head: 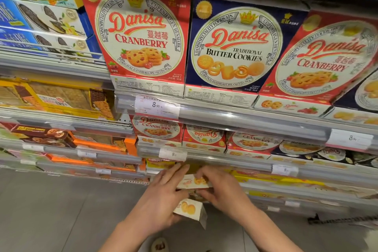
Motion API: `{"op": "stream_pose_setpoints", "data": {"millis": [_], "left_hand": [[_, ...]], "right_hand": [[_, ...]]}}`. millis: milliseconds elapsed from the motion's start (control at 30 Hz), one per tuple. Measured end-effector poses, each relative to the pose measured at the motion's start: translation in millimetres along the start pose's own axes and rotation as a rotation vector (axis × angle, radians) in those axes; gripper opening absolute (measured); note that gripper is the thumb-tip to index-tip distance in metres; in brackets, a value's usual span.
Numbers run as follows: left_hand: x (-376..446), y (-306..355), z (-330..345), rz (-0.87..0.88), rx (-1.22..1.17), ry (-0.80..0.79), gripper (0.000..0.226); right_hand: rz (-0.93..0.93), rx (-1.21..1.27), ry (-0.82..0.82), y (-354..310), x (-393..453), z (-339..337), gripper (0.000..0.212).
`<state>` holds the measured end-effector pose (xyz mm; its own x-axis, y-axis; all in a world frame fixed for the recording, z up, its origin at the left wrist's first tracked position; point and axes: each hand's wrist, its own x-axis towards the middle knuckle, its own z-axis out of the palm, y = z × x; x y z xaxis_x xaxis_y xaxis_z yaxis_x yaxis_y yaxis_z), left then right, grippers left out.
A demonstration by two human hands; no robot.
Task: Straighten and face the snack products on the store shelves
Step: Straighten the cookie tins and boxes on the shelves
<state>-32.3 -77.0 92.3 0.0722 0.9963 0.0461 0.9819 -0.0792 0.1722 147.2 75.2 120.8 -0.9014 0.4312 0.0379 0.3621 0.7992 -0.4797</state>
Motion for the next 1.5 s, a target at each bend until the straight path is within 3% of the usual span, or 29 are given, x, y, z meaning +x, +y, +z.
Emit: {"op": "stream_pose_setpoints", "data": {"millis": [267, 400, 600, 1167, 1233, 1400, 1500], "left_hand": [[-8, 2, -6, -0.049, -0.051, 0.023, 0.051], [-16, -5, -5, -0.098, -0.031, -0.003, 0.054], [-19, -6, -12, -0.118, -0.016, 0.002, 0.055], [-10, -5, -5, -0.112, -0.026, -0.06, 0.056], [-9, -6, -4, -0.11, -0.025, -0.071, 0.057], [-9, -4, -5, -0.111, -0.02, -0.05, 0.056], [-8, -1, -3, -0.098, -0.013, -0.052, 0.055]], "right_hand": [[0.026, 0.166, -0.054, -8, 15, -6, 0.033], [0.077, -0.108, 0.067, 9, 39, -14, 0.047], [0.095, -0.404, 0.014, 20, 61, -1, 0.071], [0.081, -0.363, -0.043, 14, 51, -6, 0.073], [0.044, -0.353, -0.003, 11, 46, -11, 0.071], [0.034, -0.414, 0.296, 11, 15, -27, 0.07], [0.016, -0.471, 0.311, 16, 5, -37, 0.07]]}}
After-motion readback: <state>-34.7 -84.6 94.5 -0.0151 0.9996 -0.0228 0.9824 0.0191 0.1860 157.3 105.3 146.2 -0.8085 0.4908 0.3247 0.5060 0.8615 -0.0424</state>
